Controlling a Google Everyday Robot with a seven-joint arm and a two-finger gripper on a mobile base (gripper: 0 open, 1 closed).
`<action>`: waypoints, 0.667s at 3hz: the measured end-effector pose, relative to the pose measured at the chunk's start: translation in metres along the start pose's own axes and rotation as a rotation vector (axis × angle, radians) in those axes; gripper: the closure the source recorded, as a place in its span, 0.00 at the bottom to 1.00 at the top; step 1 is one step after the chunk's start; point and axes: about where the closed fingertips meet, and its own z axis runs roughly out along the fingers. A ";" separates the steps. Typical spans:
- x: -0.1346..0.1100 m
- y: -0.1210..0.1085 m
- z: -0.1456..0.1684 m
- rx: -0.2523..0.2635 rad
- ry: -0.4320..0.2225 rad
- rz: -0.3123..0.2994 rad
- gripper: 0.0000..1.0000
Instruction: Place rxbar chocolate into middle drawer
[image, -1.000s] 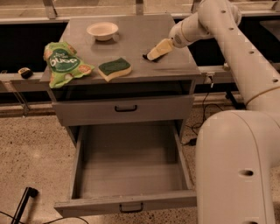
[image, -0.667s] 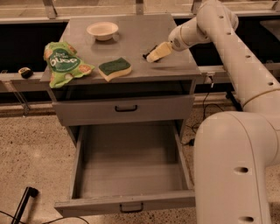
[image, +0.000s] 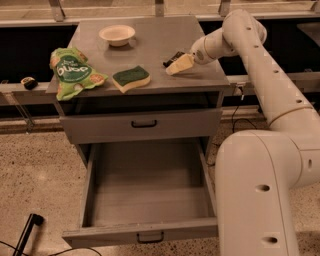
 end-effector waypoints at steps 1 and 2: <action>0.000 0.002 0.004 -0.015 -0.006 0.002 0.44; -0.003 0.002 0.001 -0.015 -0.006 0.002 0.67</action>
Offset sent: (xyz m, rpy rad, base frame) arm 0.0000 0.0083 -0.0099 0.1822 -0.0207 0.0669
